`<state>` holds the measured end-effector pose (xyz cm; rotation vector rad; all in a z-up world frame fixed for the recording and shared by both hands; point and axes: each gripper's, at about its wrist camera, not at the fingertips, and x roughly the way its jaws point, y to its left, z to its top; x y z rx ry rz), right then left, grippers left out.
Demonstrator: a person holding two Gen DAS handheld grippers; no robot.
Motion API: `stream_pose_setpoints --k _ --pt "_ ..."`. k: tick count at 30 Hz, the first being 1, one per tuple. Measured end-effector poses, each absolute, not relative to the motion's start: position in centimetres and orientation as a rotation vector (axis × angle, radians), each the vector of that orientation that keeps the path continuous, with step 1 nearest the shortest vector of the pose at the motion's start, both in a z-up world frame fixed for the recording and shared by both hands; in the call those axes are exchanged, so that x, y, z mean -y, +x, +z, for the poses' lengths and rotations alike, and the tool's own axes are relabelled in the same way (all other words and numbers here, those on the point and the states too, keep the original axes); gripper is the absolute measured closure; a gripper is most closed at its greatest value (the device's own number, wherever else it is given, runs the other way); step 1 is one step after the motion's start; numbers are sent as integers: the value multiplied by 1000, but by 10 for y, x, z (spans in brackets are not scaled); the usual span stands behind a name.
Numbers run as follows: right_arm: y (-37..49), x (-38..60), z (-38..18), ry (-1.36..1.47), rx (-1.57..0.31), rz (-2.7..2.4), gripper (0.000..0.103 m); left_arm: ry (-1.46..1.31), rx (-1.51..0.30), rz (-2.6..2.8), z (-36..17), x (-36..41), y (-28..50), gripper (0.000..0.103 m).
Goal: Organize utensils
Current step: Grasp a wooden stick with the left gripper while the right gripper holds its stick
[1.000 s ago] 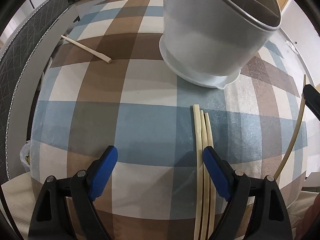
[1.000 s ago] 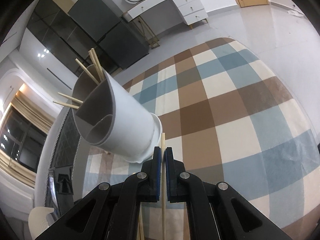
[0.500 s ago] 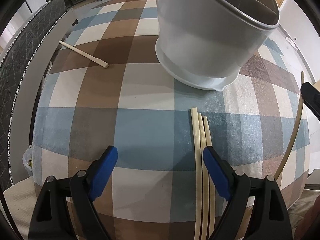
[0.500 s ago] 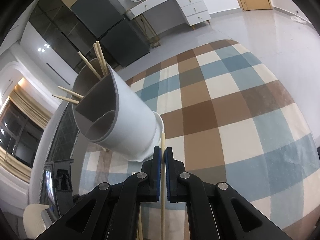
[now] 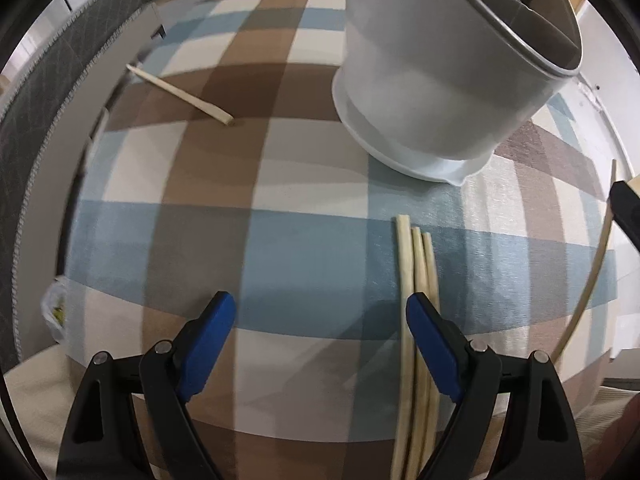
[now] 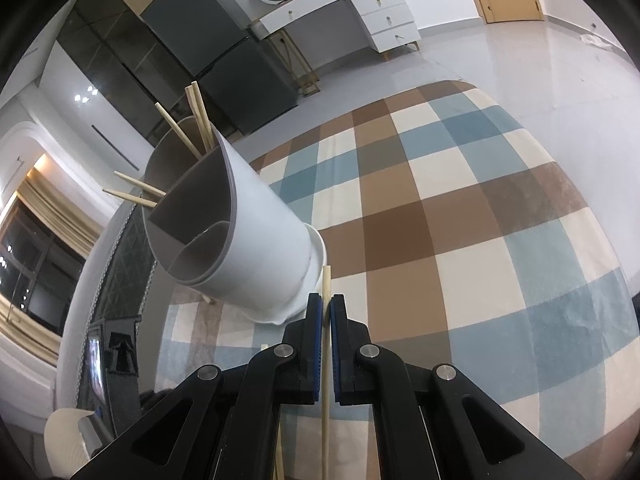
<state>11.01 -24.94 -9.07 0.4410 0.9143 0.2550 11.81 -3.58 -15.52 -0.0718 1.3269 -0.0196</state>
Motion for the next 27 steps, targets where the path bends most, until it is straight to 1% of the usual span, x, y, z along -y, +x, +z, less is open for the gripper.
stream_pose_setpoints --k 5,7,12,14,15,16,17,18,19,20,21,22,27 --pt "110 250 -91 445 -919 252 99 -8 -1312 -25 -158 43 119 18" --pt "110 251 -91 440 -922 243 99 22 -1302 -17 -159 45 119 16" --pt "109 251 -87 437 -912 243 99 4 -1304 -16 -160 46 123 17" --pt "109 248 -86 428 -909 247 99 16 -1300 -28 -158 47 127 19" --pt "110 247 -86 422 -908 249 99 8 -1310 -47 -158 49 132 23" --pt "110 246 -85 417 -906 253 99 15 -1304 -53 -157 52 136 30" --pt "110 246 -85 416 -906 256 99 21 -1296 -63 -156 54 138 35" --pt "110 246 -86 416 -907 257 99 33 -1286 -79 -155 58 141 47" --pt "110 246 -86 415 -908 258 99 44 -1275 -97 -154 63 144 63" --pt "110 246 -86 415 -909 257 99 53 -1267 -112 -153 67 146 71" --pt "110 247 -87 416 -910 254 99 59 -1262 -126 -152 70 148 89" --pt "111 248 -87 418 -911 252 99 60 -1260 -149 -153 73 150 100" --pt "112 247 -86 404 -908 250 99 -28 -1238 -200 -153 69 155 101"
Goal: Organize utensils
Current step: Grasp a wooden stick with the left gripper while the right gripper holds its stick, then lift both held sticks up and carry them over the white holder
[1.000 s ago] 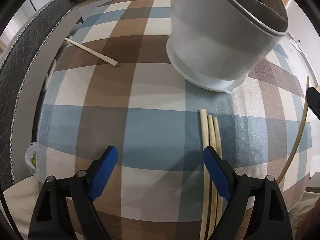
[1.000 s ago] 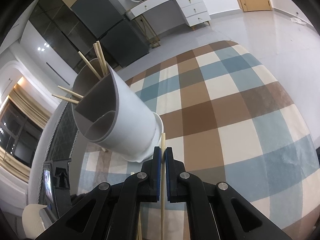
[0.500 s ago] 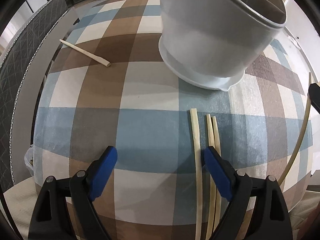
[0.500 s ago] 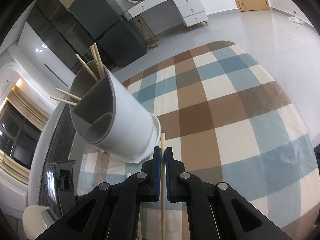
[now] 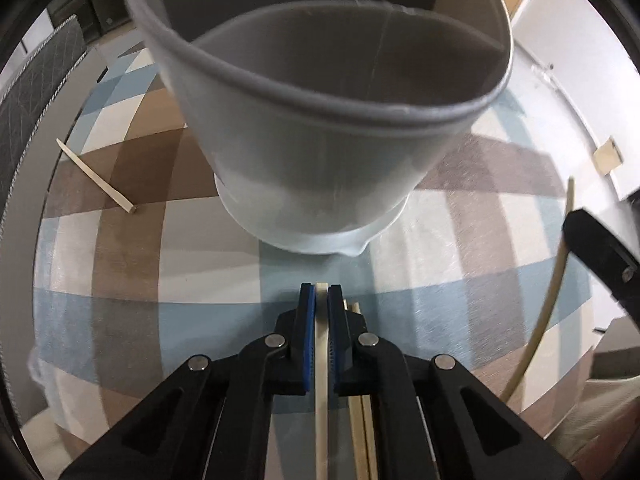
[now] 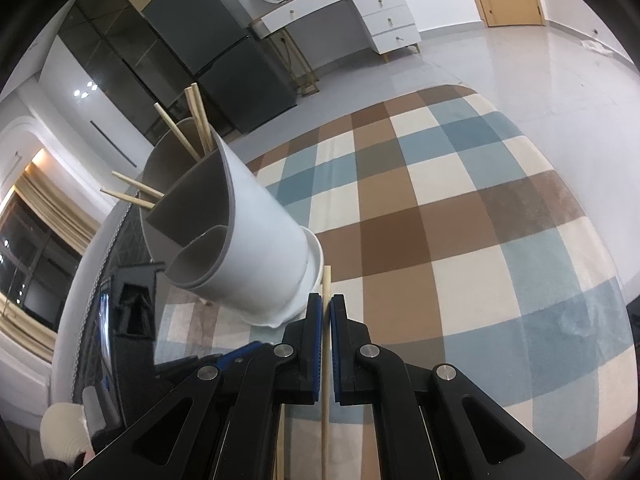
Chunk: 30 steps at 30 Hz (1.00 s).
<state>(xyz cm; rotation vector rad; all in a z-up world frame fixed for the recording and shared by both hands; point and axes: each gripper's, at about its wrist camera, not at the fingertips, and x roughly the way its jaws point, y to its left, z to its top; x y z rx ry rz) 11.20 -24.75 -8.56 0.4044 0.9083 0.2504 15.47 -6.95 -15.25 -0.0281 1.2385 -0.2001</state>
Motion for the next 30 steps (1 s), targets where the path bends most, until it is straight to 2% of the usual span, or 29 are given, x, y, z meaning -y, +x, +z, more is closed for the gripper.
stream_pose_setpoints --k 9,13,30 --pt "82 230 -53 291 -768 314 100 -143 -895 -281 -70 45 107 101" --pt "66 228 -39 273 -712 310 100 -127 -808 -300 -41 49 74 101" --pt "21 224 -13 225 -608 304 100 -56 -809 -251 -20 49 38 102"
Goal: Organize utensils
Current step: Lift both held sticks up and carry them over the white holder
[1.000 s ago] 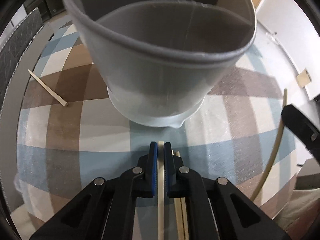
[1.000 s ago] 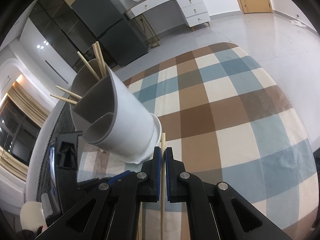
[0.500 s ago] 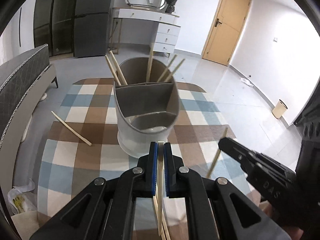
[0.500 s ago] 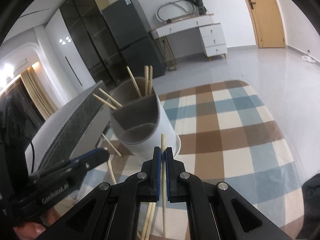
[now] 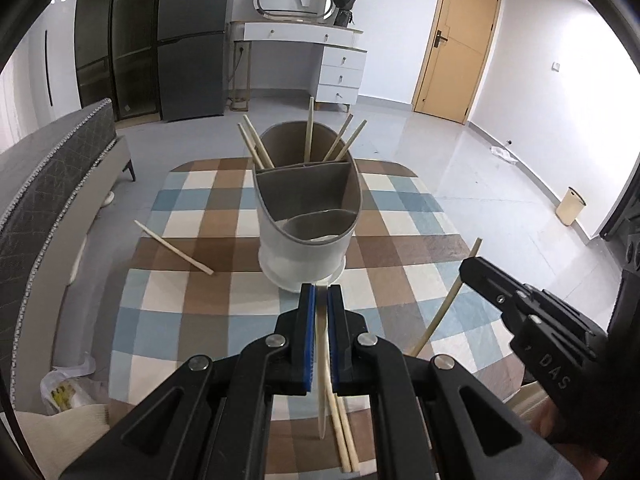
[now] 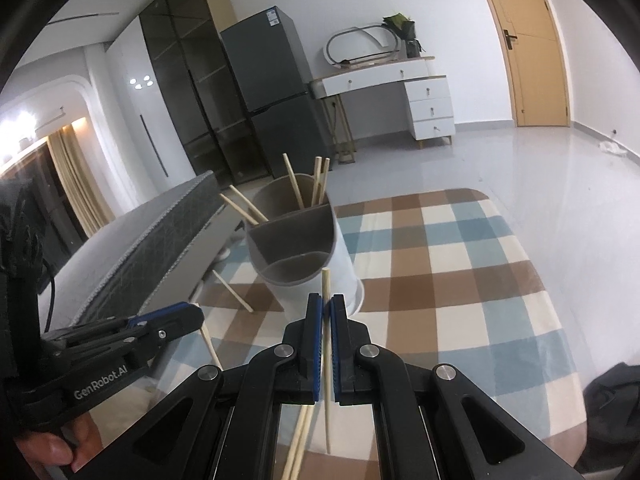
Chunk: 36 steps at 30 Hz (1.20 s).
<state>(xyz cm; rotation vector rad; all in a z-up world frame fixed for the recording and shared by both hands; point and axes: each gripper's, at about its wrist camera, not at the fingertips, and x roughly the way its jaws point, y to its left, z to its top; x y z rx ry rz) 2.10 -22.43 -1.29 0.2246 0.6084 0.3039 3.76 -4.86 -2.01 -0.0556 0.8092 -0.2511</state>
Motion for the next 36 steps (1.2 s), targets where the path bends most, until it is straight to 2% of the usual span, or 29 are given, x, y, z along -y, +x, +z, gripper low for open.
stream_pose_setpoints --k 13,36 --pt "3 230 -4 253 -577 305 100 -38 -799 -251 -12 46 24 102" --pt "8 226 15 267 -546 326 100 -81 -742 -294 38 35 36 102"
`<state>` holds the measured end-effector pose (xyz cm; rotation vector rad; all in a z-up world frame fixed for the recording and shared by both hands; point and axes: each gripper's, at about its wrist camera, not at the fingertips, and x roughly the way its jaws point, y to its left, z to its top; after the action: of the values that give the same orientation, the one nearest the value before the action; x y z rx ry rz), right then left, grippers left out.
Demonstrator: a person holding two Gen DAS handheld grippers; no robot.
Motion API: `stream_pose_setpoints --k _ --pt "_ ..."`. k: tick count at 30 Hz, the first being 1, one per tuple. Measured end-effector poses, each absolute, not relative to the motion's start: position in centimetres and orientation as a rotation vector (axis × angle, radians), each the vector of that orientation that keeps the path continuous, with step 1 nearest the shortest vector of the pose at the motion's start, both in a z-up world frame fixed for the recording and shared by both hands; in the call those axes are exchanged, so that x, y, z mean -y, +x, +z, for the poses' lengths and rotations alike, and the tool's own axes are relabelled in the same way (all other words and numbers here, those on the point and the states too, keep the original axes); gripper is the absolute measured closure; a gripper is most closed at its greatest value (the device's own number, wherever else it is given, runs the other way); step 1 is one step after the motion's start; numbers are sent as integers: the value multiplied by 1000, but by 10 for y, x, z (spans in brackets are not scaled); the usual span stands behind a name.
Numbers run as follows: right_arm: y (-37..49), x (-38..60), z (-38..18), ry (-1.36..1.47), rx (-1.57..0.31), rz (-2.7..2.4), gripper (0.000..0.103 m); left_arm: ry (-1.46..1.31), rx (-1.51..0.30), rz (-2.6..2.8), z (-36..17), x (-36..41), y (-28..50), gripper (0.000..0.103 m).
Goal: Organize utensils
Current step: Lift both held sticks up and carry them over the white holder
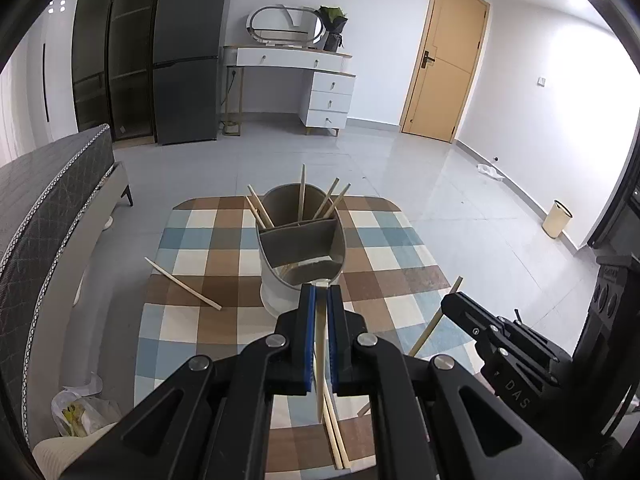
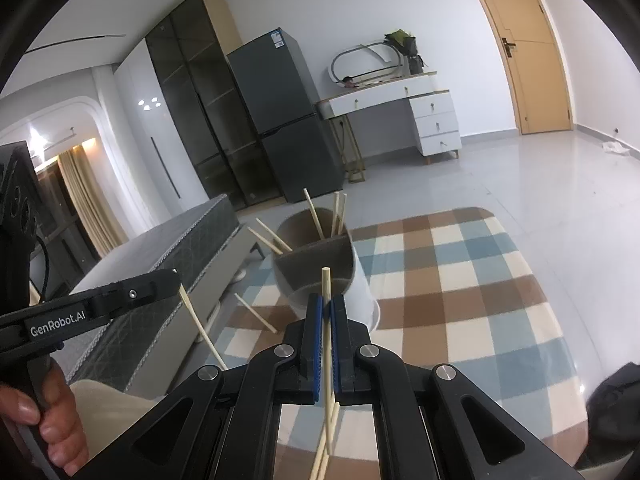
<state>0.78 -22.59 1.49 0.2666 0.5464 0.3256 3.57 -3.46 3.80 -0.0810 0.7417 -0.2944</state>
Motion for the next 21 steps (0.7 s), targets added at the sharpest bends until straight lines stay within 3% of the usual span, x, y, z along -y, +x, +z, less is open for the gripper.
stream_pose_setpoints --k 12,21 --pt "56 211 39 267 -555 338 100 -137 -661 -273 83 22 82 102" --pt "107 201 101 201 -479 383 100 -179 -588 -257 113 8 121 102"
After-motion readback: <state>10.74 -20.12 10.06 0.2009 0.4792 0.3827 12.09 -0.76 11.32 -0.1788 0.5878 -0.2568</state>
